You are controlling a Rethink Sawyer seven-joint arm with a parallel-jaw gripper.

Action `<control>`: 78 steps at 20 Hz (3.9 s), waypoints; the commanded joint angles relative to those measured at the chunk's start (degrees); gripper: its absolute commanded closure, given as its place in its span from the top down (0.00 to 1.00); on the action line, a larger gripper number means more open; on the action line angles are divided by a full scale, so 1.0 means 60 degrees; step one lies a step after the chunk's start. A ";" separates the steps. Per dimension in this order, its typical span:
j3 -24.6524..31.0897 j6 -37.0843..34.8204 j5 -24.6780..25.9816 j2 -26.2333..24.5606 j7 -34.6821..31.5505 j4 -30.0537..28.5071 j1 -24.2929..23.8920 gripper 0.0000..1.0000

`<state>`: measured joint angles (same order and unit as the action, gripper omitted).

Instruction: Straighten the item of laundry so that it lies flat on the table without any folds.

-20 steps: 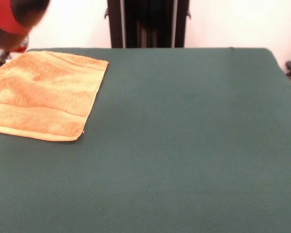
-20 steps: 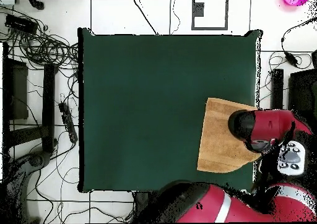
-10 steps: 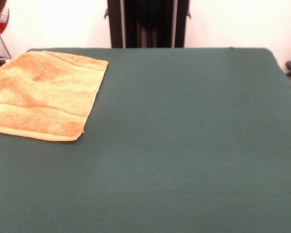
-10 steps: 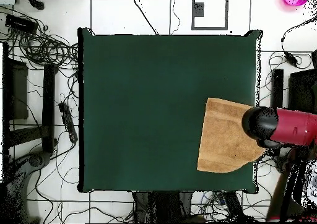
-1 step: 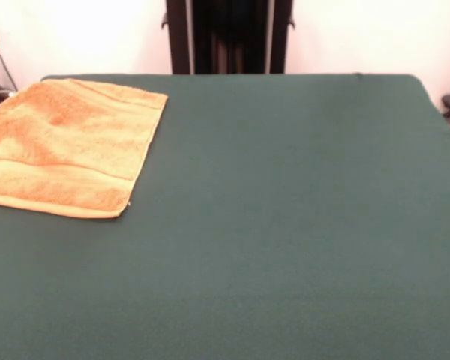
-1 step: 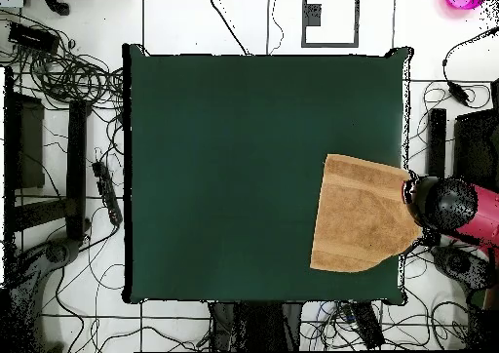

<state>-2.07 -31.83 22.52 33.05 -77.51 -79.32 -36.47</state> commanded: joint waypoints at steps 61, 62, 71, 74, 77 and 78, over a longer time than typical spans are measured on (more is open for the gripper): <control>0.2347 -0.0960 -0.0506 -0.1016 -0.0205 -0.1510 0.0321 0.00; 0.2410 -0.0934 -0.0530 -0.0990 -0.0173 -0.1579 0.0277 0.00; 0.3201 -0.0073 -0.0466 -0.1058 0.0084 -0.2102 -0.0396 0.00; 0.3630 0.0293 -0.0357 -0.1334 0.0388 -0.2192 -0.0821 0.00; 0.3981 0.0523 -0.0266 -0.1522 0.0560 -0.2249 -0.1124 0.00; 0.4209 0.0628 -0.0256 -0.1578 0.0625 -0.2322 -0.1309 0.00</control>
<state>12.23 -30.58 21.43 29.18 -77.51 -88.79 -43.99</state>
